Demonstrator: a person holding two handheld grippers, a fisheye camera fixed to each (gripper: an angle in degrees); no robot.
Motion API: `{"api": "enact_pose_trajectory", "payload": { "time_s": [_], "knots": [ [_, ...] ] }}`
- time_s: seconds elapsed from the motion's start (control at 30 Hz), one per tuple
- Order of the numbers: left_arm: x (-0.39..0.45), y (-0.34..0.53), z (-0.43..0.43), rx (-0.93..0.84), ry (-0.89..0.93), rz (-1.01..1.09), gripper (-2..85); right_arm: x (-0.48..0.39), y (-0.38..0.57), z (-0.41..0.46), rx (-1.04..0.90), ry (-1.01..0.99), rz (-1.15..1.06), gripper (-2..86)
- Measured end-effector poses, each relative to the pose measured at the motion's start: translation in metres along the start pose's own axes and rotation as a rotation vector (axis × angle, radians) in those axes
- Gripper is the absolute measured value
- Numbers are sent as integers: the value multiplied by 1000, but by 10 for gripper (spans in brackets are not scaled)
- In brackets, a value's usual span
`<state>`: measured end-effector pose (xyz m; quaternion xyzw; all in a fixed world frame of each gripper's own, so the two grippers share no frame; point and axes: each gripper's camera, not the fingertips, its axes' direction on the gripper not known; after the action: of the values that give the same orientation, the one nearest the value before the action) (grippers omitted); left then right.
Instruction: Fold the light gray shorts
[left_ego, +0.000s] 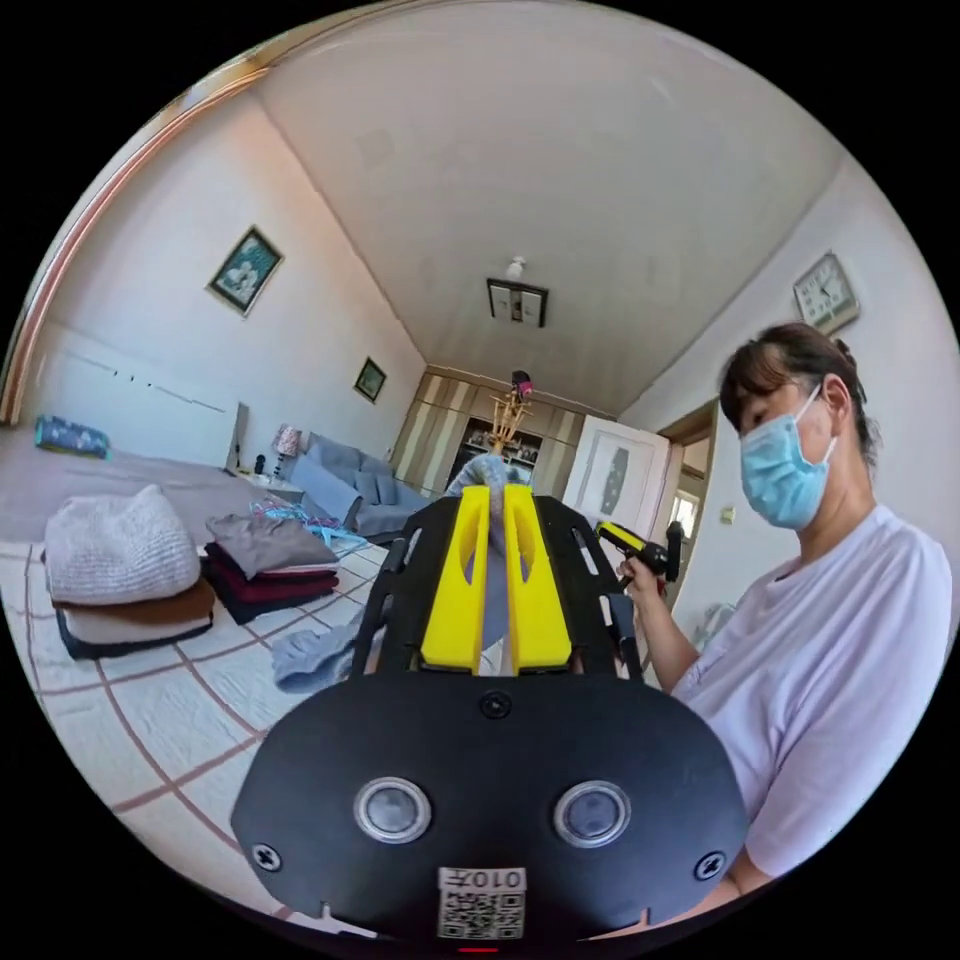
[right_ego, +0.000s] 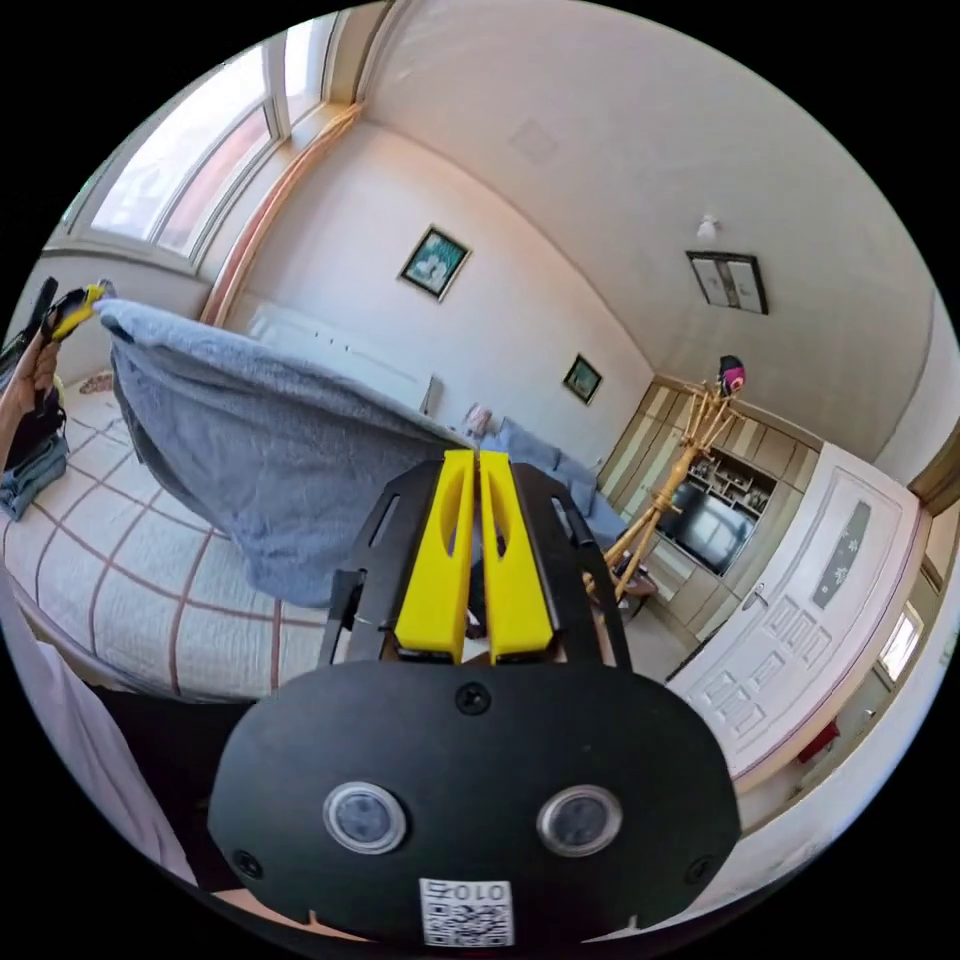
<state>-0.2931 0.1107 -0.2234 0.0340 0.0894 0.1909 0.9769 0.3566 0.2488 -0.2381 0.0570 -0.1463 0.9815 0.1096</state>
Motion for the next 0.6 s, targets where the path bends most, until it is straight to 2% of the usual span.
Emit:
{"api": "enact_pose_trajectory", "payload": {
  "time_s": [0.1,0.2,0.33,0.4,0.43,0.5,0.53,0.6],
  "knots": [
    [27,-13,-10,-58,-8,86,3,20,-1,-25,58,-45,35,25],
    [13,-7,0,-162,-63,16,3,25,-1,2,-25,-139,24,25],
    [-90,35,50,-310,-77,-249,3,11,2,105,-299,-284,-28,25],
    [-146,51,70,-291,-51,-401,3,10,-2,182,-429,-370,8,24],
    [-172,51,80,-236,-25,-481,3,11,-7,195,-432,-378,18,24],
    [-181,22,93,-138,-9,-449,3,31,-50,207,-339,-346,113,23],
    [-172,-12,99,-94,-28,-365,3,38,-64,201,-279,-320,129,23],
    [-143,-69,100,-55,-71,-177,2,66,-117,157,-20,-195,177,23]
  ]
}}
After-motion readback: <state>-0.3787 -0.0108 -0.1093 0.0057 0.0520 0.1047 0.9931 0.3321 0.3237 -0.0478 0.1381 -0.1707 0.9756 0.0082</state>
